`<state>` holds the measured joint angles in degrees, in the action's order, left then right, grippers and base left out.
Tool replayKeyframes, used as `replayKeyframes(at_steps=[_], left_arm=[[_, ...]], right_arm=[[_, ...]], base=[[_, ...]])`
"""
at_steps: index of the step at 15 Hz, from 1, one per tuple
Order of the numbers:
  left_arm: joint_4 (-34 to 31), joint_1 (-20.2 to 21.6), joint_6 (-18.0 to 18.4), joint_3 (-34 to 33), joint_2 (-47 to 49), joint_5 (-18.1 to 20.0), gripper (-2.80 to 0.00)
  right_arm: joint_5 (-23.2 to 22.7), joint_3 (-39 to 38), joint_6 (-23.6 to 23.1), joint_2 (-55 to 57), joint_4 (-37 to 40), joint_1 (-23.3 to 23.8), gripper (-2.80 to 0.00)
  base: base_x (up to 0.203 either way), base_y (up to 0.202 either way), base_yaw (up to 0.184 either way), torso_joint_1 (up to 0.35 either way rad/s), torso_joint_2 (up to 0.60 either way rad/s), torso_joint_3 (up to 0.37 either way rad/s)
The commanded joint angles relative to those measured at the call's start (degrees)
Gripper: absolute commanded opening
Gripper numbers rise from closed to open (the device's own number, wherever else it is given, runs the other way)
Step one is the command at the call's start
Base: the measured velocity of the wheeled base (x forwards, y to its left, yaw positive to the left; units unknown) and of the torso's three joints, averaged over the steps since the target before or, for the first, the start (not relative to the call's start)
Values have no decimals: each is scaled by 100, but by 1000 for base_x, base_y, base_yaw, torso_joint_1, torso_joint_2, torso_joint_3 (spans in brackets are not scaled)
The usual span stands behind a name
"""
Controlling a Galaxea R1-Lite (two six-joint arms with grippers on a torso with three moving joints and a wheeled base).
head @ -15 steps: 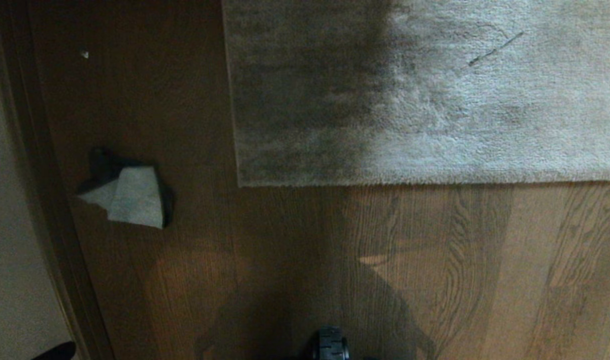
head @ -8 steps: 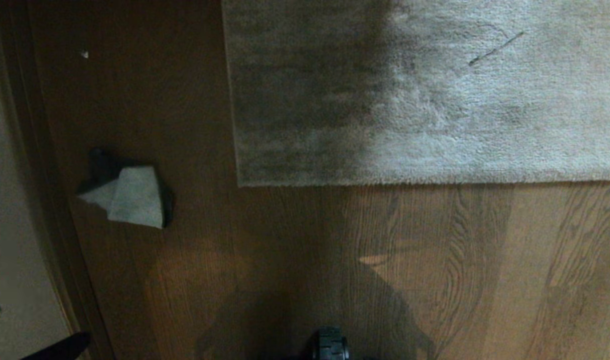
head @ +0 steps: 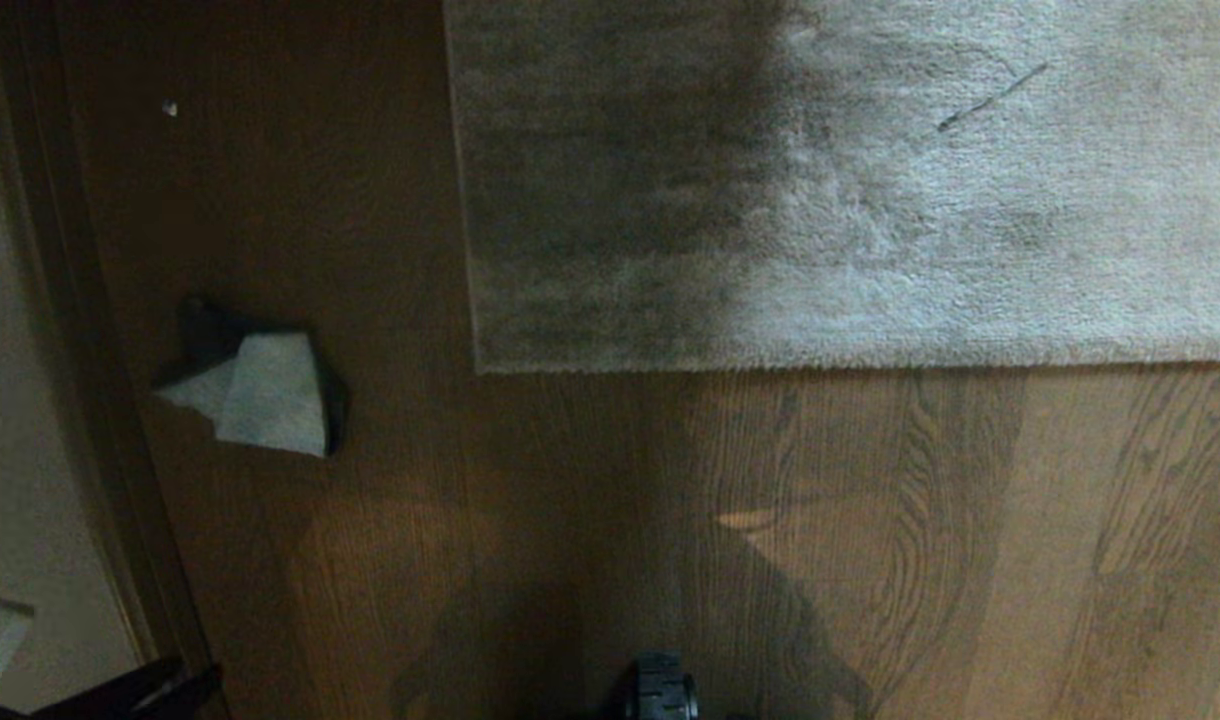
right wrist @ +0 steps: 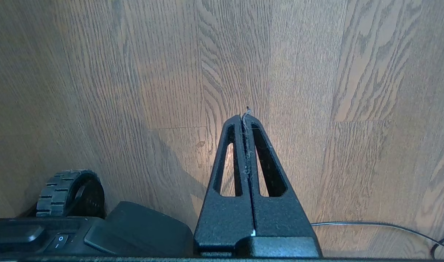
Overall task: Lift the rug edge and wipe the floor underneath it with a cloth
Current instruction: Pick up the rag
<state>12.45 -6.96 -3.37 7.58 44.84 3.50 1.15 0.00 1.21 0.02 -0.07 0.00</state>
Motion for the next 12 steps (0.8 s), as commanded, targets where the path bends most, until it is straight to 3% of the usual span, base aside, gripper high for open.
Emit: replayKeyframes(at_steps=[1, 4, 7, 12], left_arm=[[126, 28, -134, -31, 192, -38, 0], [128, 54, -237, 93, 75, -148, 0], [126, 54, -171, 336, -61, -568, 0], [118, 48, -147, 1157, 261, -614, 0]], right_arm=[[0, 0, 2, 4, -1, 0, -280], [0, 0, 2, -2, -1, 0, -280], [0, 0, 2, 6, -1, 0, -280], [0, 0, 2, 6, -1, 0, -280]], base=[[0, 0, 0, 0, 0, 0], [0, 0, 0, 0, 0, 0], [0, 0, 0, 0, 0, 0], [0, 0, 0, 0, 0, 0]])
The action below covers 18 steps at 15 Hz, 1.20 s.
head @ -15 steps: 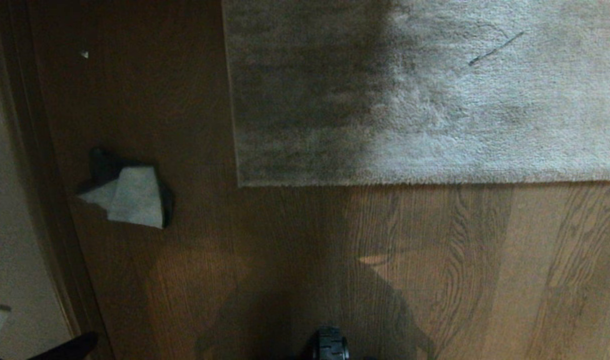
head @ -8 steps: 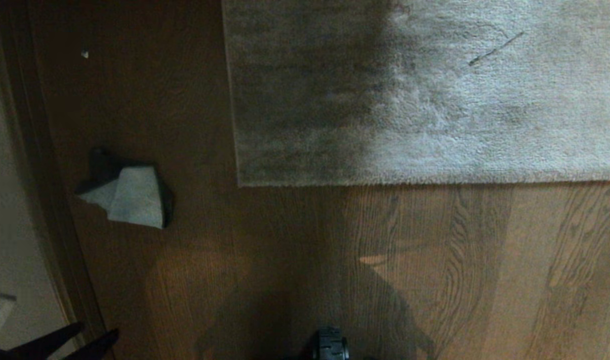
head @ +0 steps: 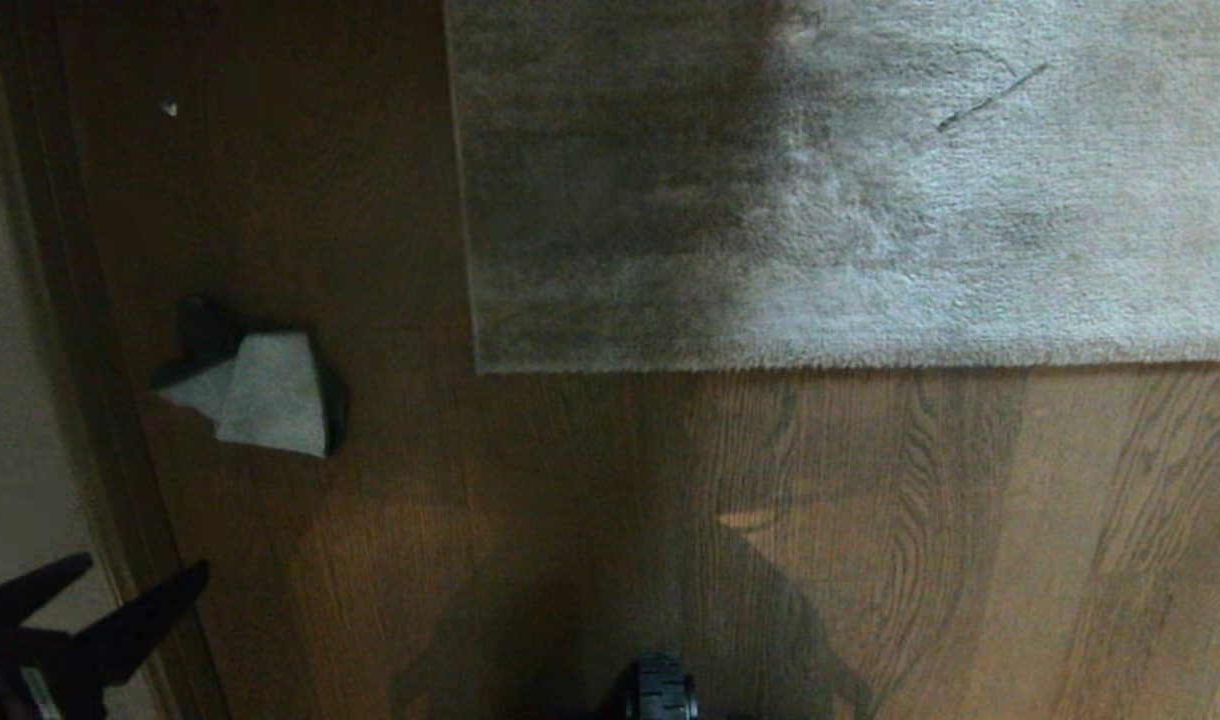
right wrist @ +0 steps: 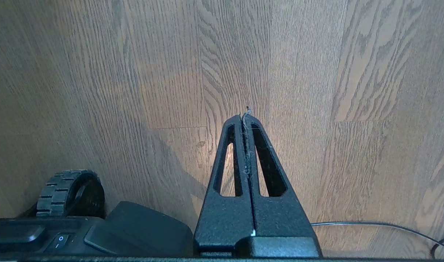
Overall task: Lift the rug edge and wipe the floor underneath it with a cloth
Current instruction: Pick up the rag
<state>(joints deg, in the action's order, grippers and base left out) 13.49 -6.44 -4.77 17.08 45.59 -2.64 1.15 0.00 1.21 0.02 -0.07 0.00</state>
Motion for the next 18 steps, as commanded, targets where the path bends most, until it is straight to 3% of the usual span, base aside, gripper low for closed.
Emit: replayKeyframes(at_steps=[1, 4, 11, 14, 18], left_arm=[[25, -6, -2, 341, 368, 5, 0], [44, -70, -18, 871, 770, 44, 0], [754, -314, -3, 1118, 1543, 2, 0], [941, -103, 61, 1254, 1905, -16, 0], [1623, 483, 308, 1256, 2397, -46, 0]], right_arm=[[0, 0, 2, -2, -1, 0, -280], [0, 0, 2, -2, -1, 0, -280], [0, 0, 2, 6, -1, 0, -280], [0, 0, 2, -2, -1, 0, -280], [0, 0, 2, -2, -1, 0, -280]], base=[[0, 0, 0, 0, 0, 0], [0, 0, 0, 0, 0, 0], [0, 0, 0, 0, 0, 0], [0, 0, 0, 0, 0, 0], [0, 0, 0, 0, 0, 0]])
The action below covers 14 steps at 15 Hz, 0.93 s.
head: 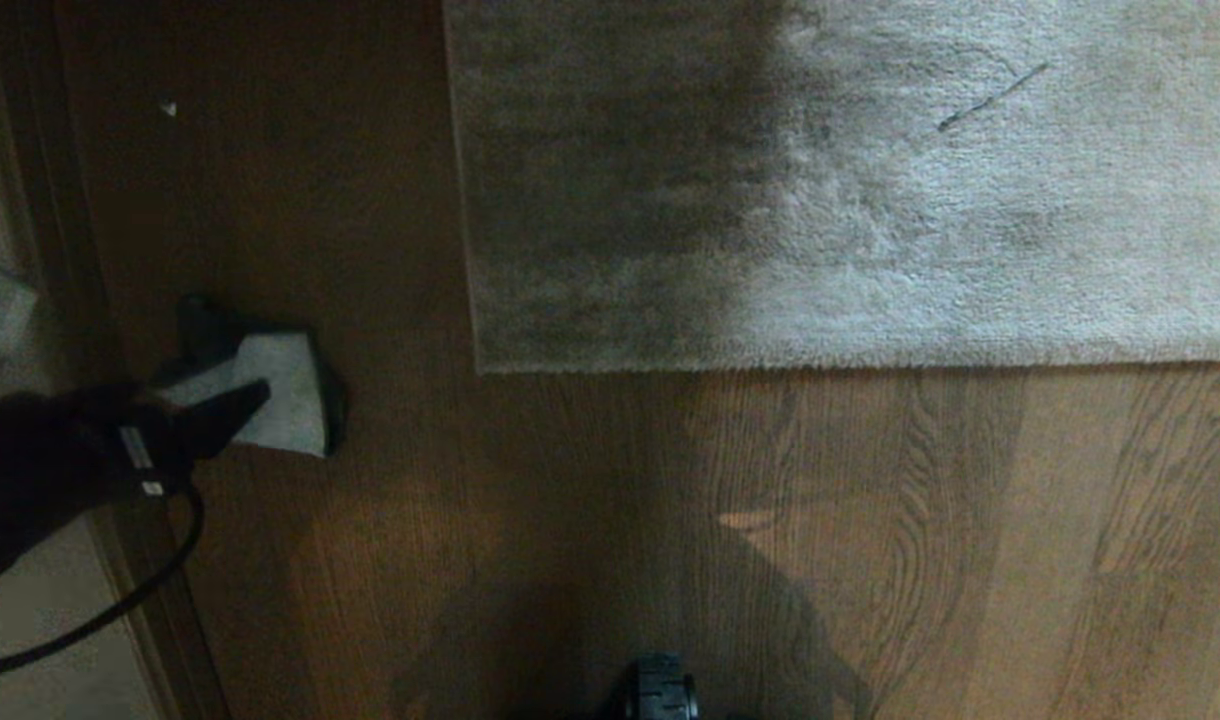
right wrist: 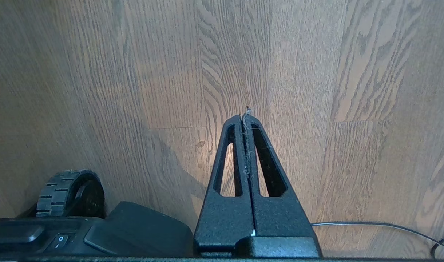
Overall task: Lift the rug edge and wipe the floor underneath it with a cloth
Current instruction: Pick up the rag
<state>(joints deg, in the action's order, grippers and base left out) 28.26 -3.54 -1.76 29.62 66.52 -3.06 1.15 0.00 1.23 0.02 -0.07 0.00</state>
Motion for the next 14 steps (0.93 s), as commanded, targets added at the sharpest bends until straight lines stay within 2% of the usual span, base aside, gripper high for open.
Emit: replayKeyframes(at_steps=[1, 5, 11, 14], left_arm=[[265, 330, 19, 8, 420, -9, 0], [881, 731, 161, 17, 891, -4, 0], [1527, 931, 193, 17, 1383, -2, 0], [1971, 1127, 337, 31, 1721, -2, 0]], right_arm=[[0, 0, 0, 5, -1, 0, -280], [0, 0, 0, 0, -1, 0, -280], [0, 0, 0, 0, -1, 0, -280], [0, 0, 0, 6, -1, 0, -280]], base=[[0, 0, 0, 0, 0, 0], [0, 0, 0, 0, 0, 0], [0, 0, 0, 0, 0, 0], [0, 0, 0, 0, 0, 0]])
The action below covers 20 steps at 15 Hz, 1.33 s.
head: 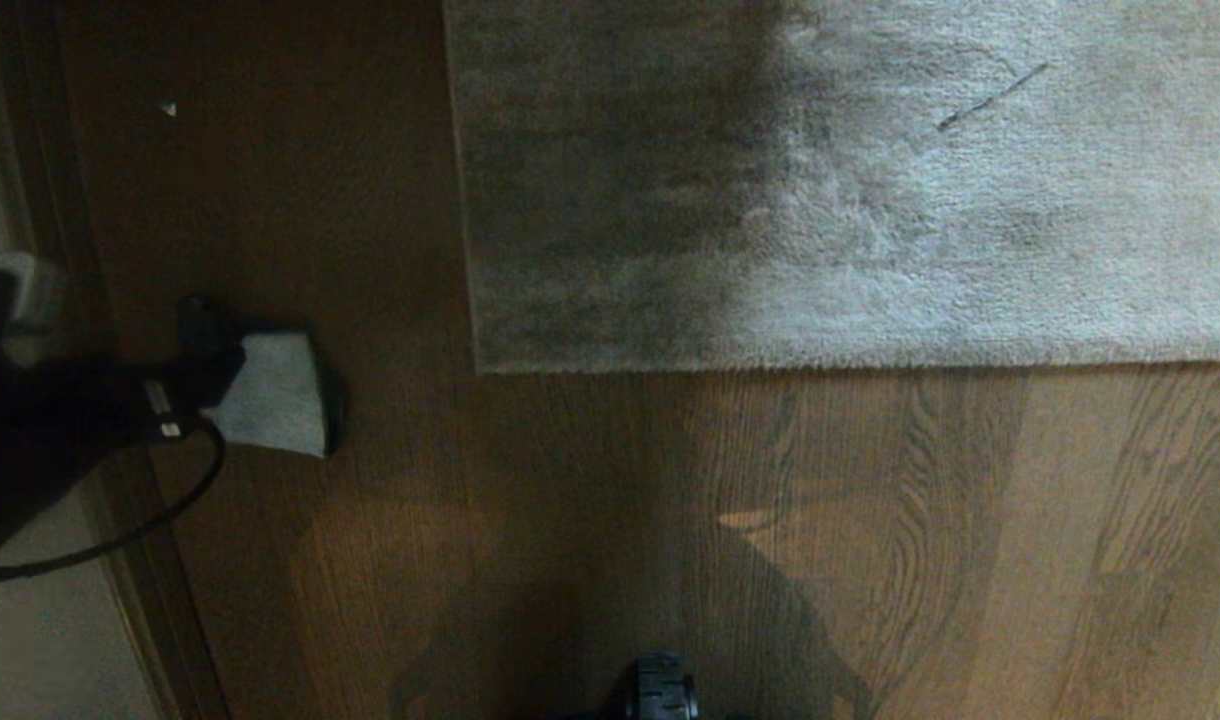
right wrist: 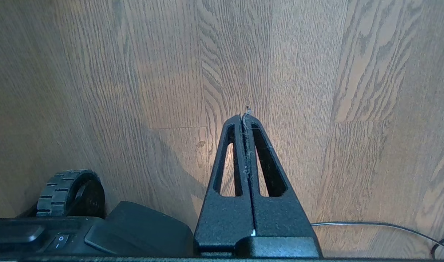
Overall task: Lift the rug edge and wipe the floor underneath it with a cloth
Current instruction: Pick up the rag
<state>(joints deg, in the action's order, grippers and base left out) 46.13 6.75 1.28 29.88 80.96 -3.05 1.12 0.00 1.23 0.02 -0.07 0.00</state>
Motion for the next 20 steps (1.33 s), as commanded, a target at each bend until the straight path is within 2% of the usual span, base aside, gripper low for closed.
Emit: replayKeyframes(at_steps=[1, 5, 13, 20], left_arm=[[417, 171, 56, 2, 432, 3, 0], [1016, 424, 204, 1, 924, 14, 0], [2044, 582, 233, -4, 1876, 91, 0], [2111, 582, 215, 143, 2317, 463, 0]], right_arm=[[2, 0, 0, -2, -1, 0, -280], [2, 0, 0, 5, -1, 0, -280], [2, 0, 0, 4, -1, 0, -280], [2, 0, 0, -1, -1, 0, -280]], base=[[0, 0, 0, 0, 0, 0], [0, 0, 0, 0, 0, 0], [0, 0, 0, 0, 0, 0], [0, 0, 0, 0, 0, 0]])
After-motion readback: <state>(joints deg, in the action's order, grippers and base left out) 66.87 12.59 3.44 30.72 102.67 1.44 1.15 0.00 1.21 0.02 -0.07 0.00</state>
